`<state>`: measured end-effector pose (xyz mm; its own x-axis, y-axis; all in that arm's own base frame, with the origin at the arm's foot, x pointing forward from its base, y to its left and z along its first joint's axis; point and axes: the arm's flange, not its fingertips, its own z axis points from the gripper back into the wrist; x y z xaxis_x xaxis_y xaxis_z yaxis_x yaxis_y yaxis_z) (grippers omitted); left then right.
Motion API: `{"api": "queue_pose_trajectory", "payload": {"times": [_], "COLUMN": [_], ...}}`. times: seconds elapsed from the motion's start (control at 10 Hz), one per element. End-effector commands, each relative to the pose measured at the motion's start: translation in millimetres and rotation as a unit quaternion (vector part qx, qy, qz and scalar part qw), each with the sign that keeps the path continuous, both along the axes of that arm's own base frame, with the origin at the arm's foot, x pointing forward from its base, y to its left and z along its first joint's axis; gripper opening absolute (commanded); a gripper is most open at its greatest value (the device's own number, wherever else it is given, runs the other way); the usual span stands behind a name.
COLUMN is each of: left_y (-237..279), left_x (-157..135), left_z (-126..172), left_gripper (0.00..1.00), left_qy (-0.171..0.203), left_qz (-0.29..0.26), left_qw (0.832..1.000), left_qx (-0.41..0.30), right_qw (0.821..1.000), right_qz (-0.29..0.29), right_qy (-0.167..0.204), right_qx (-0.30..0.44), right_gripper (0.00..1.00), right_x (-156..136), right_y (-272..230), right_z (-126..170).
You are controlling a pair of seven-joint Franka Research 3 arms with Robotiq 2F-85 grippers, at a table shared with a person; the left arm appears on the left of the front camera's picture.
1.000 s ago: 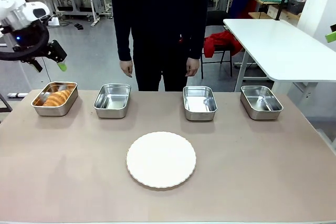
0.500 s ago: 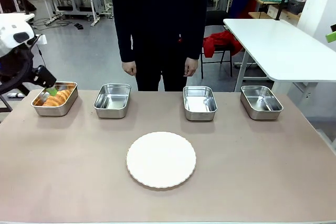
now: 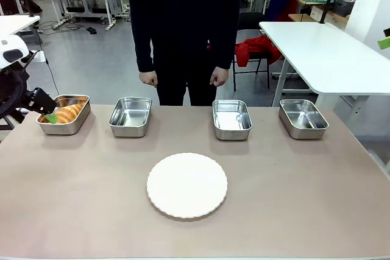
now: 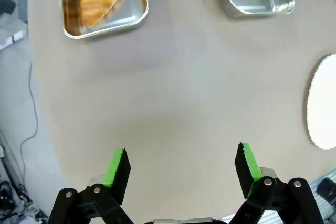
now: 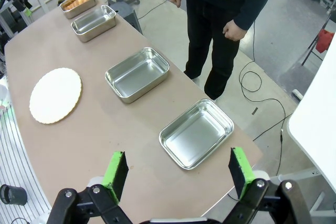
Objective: Place the bread in the container.
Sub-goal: Place the Butter Roll into the Airtight Container indicated by the human.
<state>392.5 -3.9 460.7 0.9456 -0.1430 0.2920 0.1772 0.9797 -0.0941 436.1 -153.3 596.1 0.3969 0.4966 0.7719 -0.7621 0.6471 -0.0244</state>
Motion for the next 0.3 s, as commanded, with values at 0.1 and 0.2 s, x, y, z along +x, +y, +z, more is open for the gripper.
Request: {"api": "queue_pose_trajectory", "payload": {"times": [0.1,0.2], "left_y": [-3.0,-3.0], "left_x": [0.6,0.6], "left_z": [-0.3,-0.3], "left_gripper": [1.0,1.0], "left_qy": [0.0,0.0], "left_qz": [-0.002,-0.002], "left_qw": [1.0,1.0], "left_qx": [0.006,0.006], "right_qw": [1.0,1.0], "right_qz": [0.003,0.003], "right_qy": [-0.007,-0.007], "right_qx": [0.007,0.007], "right_gripper": [1.0,1.0], "right_x": [0.0,0.0], "right_y": [0.6,0.6], "right_z": [1.6,1.6]}}
